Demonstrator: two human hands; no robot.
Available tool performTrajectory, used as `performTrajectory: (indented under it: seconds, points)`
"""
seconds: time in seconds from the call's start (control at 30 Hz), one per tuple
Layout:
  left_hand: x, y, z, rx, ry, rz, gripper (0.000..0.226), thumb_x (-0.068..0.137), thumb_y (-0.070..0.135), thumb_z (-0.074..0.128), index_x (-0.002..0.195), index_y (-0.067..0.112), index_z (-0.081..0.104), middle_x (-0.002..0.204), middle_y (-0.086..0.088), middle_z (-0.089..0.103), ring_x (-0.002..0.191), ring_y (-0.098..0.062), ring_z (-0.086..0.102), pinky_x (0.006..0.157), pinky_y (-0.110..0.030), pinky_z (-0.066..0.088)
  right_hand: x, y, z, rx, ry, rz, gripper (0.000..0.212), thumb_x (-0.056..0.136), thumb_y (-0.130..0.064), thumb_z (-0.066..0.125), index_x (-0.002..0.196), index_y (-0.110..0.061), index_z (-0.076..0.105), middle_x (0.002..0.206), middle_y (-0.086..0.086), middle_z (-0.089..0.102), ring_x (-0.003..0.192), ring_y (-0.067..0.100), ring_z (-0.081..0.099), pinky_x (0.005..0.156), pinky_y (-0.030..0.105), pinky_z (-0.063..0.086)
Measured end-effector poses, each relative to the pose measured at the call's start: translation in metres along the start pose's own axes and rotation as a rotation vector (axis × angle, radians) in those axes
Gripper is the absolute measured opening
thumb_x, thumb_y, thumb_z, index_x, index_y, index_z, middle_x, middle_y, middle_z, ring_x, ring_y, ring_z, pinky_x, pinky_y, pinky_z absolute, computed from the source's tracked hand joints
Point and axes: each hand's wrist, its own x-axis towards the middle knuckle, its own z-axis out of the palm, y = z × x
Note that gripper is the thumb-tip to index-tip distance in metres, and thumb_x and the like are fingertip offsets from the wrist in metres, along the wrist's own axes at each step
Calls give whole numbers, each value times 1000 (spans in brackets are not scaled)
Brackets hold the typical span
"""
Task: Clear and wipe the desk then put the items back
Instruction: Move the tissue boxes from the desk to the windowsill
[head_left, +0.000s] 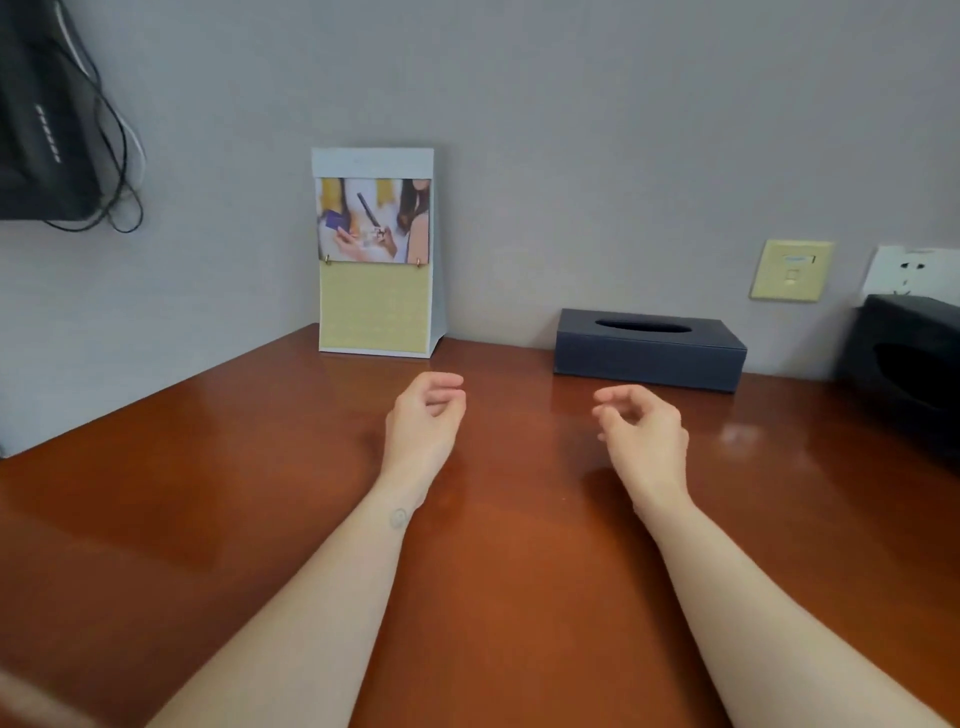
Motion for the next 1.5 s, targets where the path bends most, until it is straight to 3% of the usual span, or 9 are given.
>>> performTrajectory:
  seconds: [0.13,0.27,0.47,0.67,0.8,0.97,1.17,1.33,1.5]
  points:
    - [35,2,42,189,42,170,18,91,15,55,97,29,65,91,9,69,90,-9,67,83,-31,55,43,22,-18,18,177,75,18,91,-15,56,97,-27,68,93,-5,68,86,17,66,63,21,43]
    - [57,5,92,320,0,305,15,93,20,53,99,29,63,93,10,67,88,-10,64,74,-23,45,81,41,-35,-28,271,110,26,89,-13,57,111,-22,65,108,0,67,99,19,60,87,31,48]
    - [93,-2,140,388,74,369,22,94,20,53,115,24,58,107,5,66,95,-18,64,81,-34,51,136,67,-44,-106,291,181,54,87,-17,62,138,-11,47,138,11,50,128,27,46,105,32,36]
    - [122,-15,167,368,-156,151,61,94,33,58,146,18,31,147,-3,45,131,-23,48,106,-38,40,168,79,-48,-69,326,287,64,85,-19,62,141,-5,36,143,18,33,126,36,41,103,38,41]
    - [122,-17,166,309,-299,86,52,93,34,60,141,18,46,136,-1,56,126,-18,52,99,-27,40,170,81,-48,-8,252,331,51,82,-21,61,128,-4,48,128,15,56,115,33,54,81,29,41]
    - [103,-9,151,215,-195,49,49,89,38,67,130,15,53,122,2,60,115,-14,55,90,-23,41,150,75,-59,-16,263,302,51,80,-35,63,124,-9,55,123,11,60,114,30,55,92,33,47]
    - [61,0,118,216,-189,34,103,58,83,64,138,20,51,130,1,58,117,-16,57,99,-38,50,104,63,-84,-71,214,241,47,86,-53,59,111,-14,68,110,6,63,100,23,56,85,30,43]
    - [10,13,94,243,-218,61,66,77,63,67,129,24,59,122,4,59,109,-12,56,89,-29,49,58,54,-118,-102,175,239,53,90,-51,54,128,-14,56,128,7,57,116,27,53,87,31,39]
    - [-43,28,74,192,-282,49,52,81,52,70,122,24,57,121,9,63,113,-10,58,96,-33,51,11,43,-146,-39,140,288,52,93,-45,51,135,-15,43,132,10,52,100,20,46,84,30,35]
